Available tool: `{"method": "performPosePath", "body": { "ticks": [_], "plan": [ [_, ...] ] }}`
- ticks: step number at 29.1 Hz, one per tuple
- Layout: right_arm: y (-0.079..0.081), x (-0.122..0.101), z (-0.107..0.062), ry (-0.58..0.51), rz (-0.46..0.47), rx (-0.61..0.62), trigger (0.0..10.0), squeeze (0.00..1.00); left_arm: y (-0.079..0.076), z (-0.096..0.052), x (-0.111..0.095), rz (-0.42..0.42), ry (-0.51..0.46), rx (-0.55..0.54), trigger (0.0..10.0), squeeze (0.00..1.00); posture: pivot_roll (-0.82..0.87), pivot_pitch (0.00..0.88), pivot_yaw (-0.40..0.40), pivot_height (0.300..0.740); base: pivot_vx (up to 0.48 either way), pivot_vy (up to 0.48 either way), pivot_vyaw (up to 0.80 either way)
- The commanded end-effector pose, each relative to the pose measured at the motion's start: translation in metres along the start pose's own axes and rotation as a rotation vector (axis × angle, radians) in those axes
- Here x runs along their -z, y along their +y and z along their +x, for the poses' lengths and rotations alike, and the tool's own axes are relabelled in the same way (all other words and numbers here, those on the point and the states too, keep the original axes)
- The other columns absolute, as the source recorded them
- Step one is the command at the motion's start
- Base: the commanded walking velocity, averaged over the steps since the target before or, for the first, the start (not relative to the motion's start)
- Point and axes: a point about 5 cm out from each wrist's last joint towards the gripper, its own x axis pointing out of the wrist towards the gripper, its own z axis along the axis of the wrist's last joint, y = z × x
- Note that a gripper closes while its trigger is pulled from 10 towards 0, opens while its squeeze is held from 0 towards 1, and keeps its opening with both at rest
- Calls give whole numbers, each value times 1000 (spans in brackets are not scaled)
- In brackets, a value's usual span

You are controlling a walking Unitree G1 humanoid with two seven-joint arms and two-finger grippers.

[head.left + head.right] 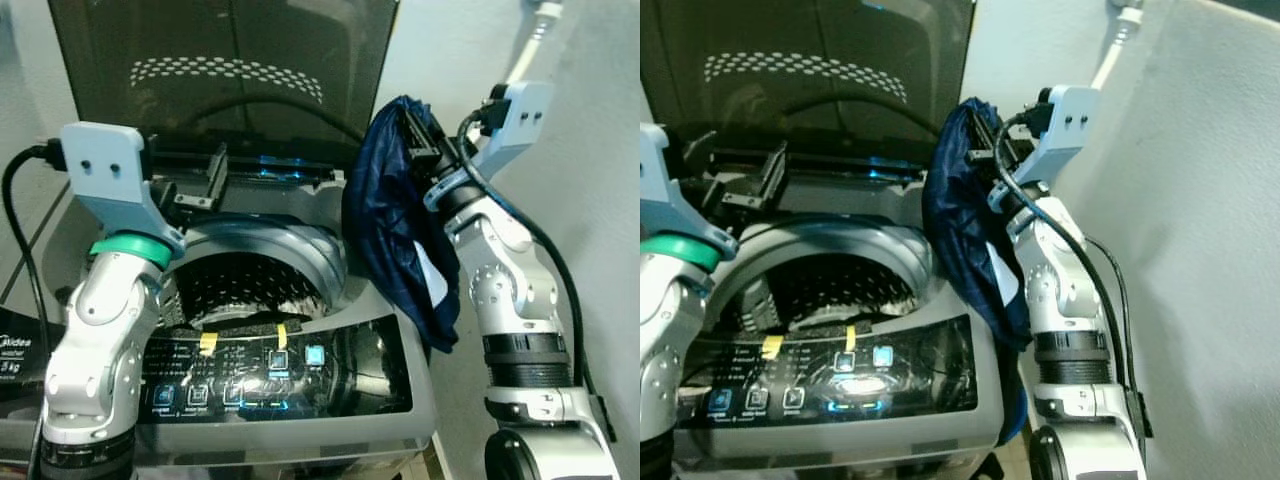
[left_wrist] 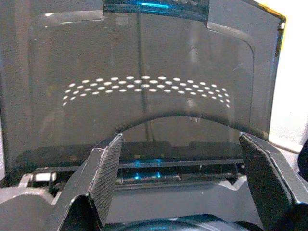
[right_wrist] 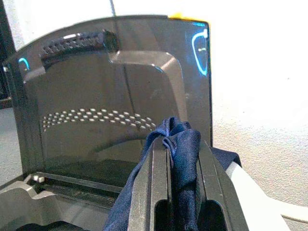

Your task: Clothes washing

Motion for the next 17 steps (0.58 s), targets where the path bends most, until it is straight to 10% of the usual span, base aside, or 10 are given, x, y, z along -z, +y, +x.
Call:
{"method": "performPosePath", "body": {
  "ticks": [1, 7, 10, 17],
  "plan": [
    [4, -11, 4, -34, -32, -33, 10000, 0, 0, -2, -3, 2, -13, 1, 10000, 0, 21, 17, -39, 740, 0, 0, 0],
    [25, -17, 23, 83, -161, -176, 10000, 0, 4, 0, 0, 27, 1, -18, 10000, 0, 14, 11, -32, 740, 0, 0, 0],
    [56, -86, 45, -203, 120, -291, 10000, 0, 1, 2, -1, 18, -7, -6, 10000, 0, 17, 16, -32, 740, 0, 0, 0],
    [49, -156, 52, -518, 568, -276, 10000, 0, 2, 1, -2, 22, -11, -7, 10000, 0, 19, 19, -32, 740, 0, 0, 0]
  ]
}}
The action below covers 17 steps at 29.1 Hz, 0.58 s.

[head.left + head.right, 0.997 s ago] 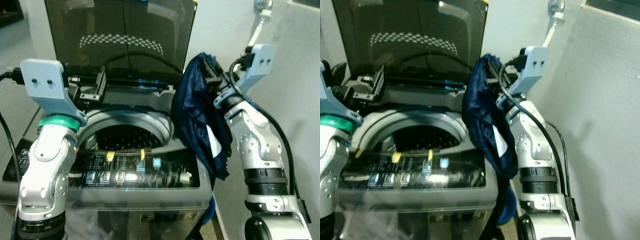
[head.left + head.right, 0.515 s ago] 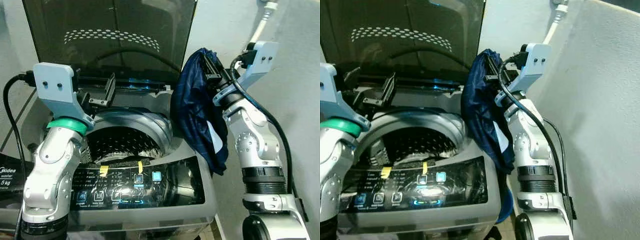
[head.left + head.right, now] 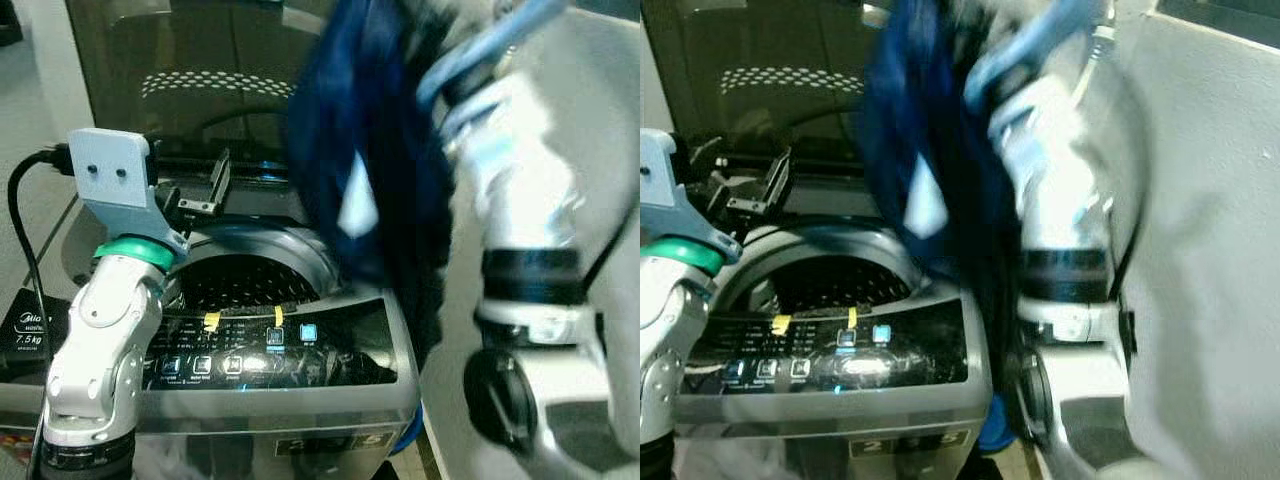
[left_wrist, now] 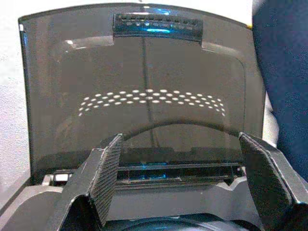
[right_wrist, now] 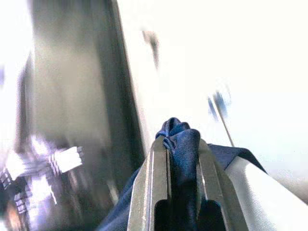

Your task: Clothes washing

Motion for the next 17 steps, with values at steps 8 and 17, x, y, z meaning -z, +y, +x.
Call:
{"method": "performPosePath", "body": {
  "ticks": [8, 17],
  "plan": [
    [-28, 82, -47, 428, -80, 36, 10000, 0, 1, 1, -1, 4, -15, -4, 10000, 0, 15, 20, -19, 740, 0, 0, 0],
    [-37, 179, -128, 905, -218, 6, 10000, 0, 0, 1, -4, -6, -29, 14, 10000, 0, 26, 29, -28, 740, 0, 0, 0]
  ]
}}
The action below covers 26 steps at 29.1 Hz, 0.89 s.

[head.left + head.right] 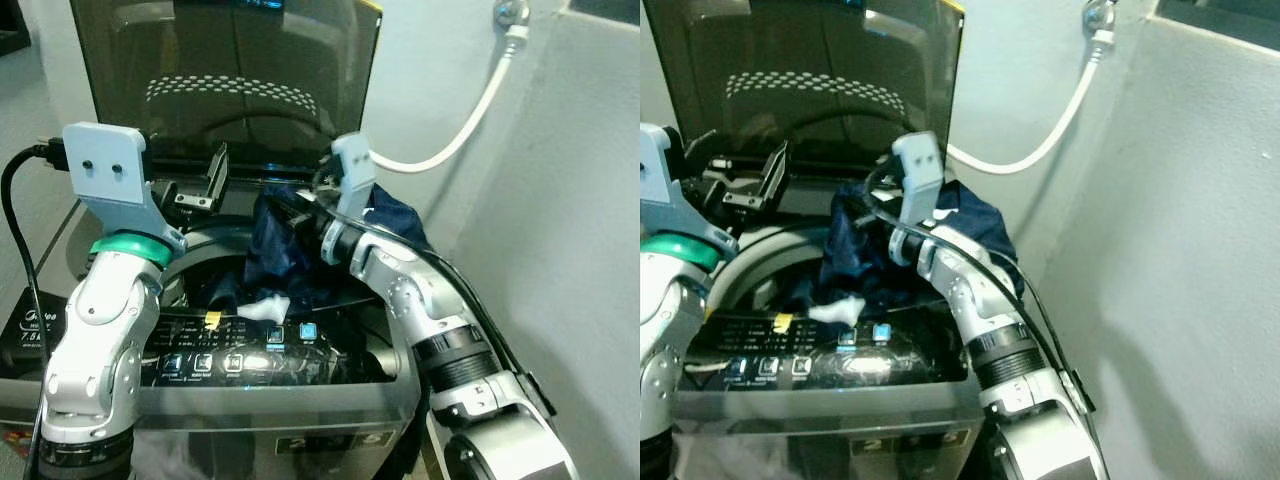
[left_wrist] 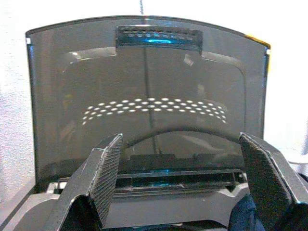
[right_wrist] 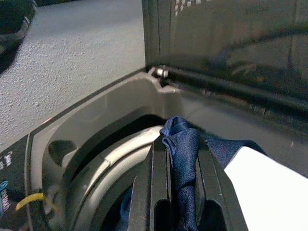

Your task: Clothes washing

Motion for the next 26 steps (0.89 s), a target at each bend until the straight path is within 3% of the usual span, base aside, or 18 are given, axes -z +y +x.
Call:
{"method": "performPosePath", "body": {
  "ticks": [1, 5, 10, 11, 13, 14, 15, 16, 17, 19, 20, 21, 22, 23, 24, 25, 26],
  "plan": [
    [2, -7, 3, -21, -32, -10, 10000, 0, -2, -1, 0, -9, -4, 13, 10000, 0, 26, 29, -28, 740, 0, 0, 0],
    [-7, -8, 10, -5, 12, 55, 10000, 0, -6, -4, 0, -21, -5, 42, 10000, 0, 27, 32, -39, 740, 0, 0, 0],
    [-3, -8, 21, 28, 43, 37, 10000, 0, -6, -6, 3, 3, 16, 42, 10000, 0, 20, 37, -37, 740, 0, 0, 0],
    [3, -12, 29, 36, 50, 4, 10000, 0, -6, -6, 5, 7, 22, 41, 10000, 0, 20, 39, -39, 740, 0, 0, 0],
    [3, -12, 29, 36, 50, 4, 10000, 0, -6, -6, 5, 7, 22, 41, 10000, 0, 20, 39, -39, 740, 0, 0, 0],
    [15, -21, 39, 26, 77, -58, 10000, 0, -7, -7, 5, 6, 21, 46, 10000, 0, 22, 40, -41, 740, 0, 0, 0],
    [15, -21, 39, 26, 77, -58, 10000, 0, -7, -7, 5, 6, 21, 46, 10000, 0, 22, 40, -41, 740, 0, 0, 0],
    [30, -35, 49, 8, 99, -152, 10000, 0, -10, -7, 4, -4, 15, 62, 10000, 0, 24, 44, -42, 740, 0, 0, 0],
    [30, -35, 49, 8, 99, -152, 10000, 0, -10, -7, 4, -4, 15, 62, 10000, 0, 24, 44, -42, 740, 0, 0, 0],
    [59, -67, 65, -51, 111, -290, 10000, 0, -14, -9, 4, -9, 19, 88, 10000, 0, 27, 46, -46, 740, 0, 0, 0],
    [59, -67, 65, -51, 111, -290, 10000, 0, -14, -9, 4, -9, 19, 88, 10000, 0, 27, 46, -46, 740, 0, 0, 0],
    [74, -89, 71, -109, 105, -338, 10000, 0, -16, -10, 5, -7, 25, 93, 10000, 0, 27, 46, -46, 740, 0, 0, 0],
    [74, -89, 71, -109, 105, -338, 10000, 0, -16, -10, 5, -7, 25, 93, 10000, 0, 27, 46, -46, 740, 0, 0, 0],
    [83, -111, 73, -192, 119, -364, 10000, 0, -17, -11, 6, -5, 29, 94, 10000, 0, 32, 49, -56, 740, 0, 0, 0],
    [87, -144, 70, -344, 219, -381, 10000, 0, -17, -12, 6, -2, 30, 89, 10000, 0, 43, 51, -71, 740, 0, 0, 0],
    [87, -144, 70, -344, 219, -381, 10000, 0, -17, -12, 6, -2, 30, 89, 10000, 0, 43, 51, -71, 740, 0, 0, 0],
    [83, -175, 63, -500, 375, -381, 10000, 0, -17, -13, 6, -1, 31, 81, 10000, 0, 46, 51, -75, 740, 0, 0, 0]
  ]
}}
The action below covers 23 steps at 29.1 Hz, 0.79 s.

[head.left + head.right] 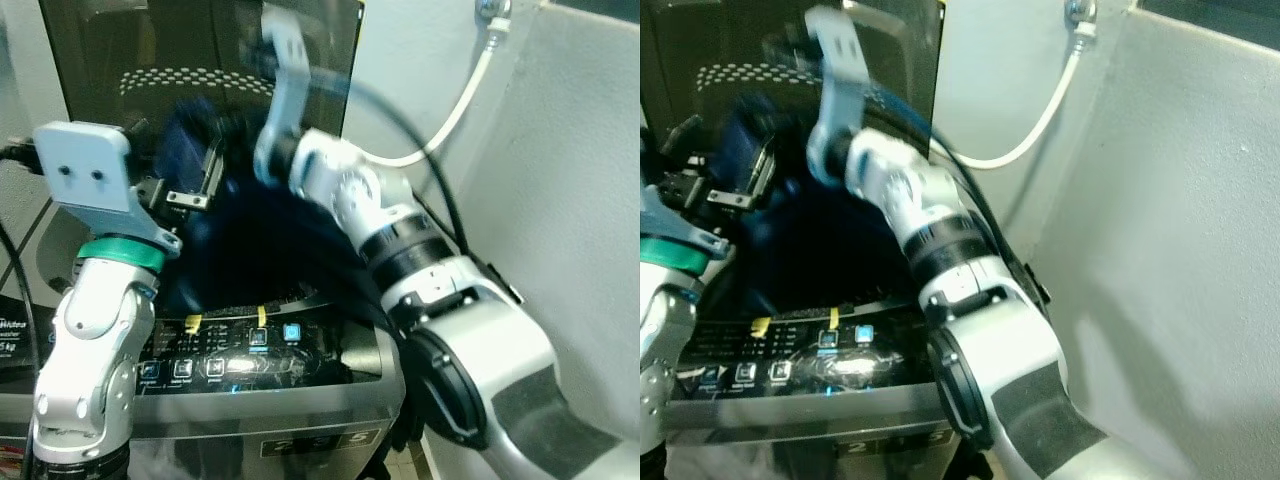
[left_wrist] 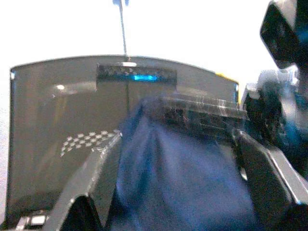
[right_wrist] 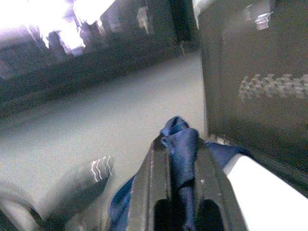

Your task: Clothes washing

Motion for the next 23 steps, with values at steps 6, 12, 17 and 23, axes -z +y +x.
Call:
{"method": "performPosePath", "body": {
  "ticks": [6, 12, 17, 23],
  "plan": [
    [47, -69, 15, -328, 172, -192, 10000, 0, -5, -7, 28, -10, 158, 19, 10000, 0, 44, 46, -74, 740, 0, 0, 0],
    [36, -4, 16, -1, -103, -196, 10000, 0, -7, -5, 29, -13, 158, 32, 10000, 0, 36, 44, -62, 740, 0, 0, 0],
    [3, 53, 5, 254, -265, 17, 10000, 0, -5, -3, 29, 78, 178, 28, 10000, 0, 28, 41, -55, 740, 0, 0, 0],
    [-5, 53, 2, 257, -256, 65, 10000, 0, 7, -13, 34, 140, 268, -32, 10000, 0, 31, 38, -54, 740, 0, 0, 0]
  ]
}}
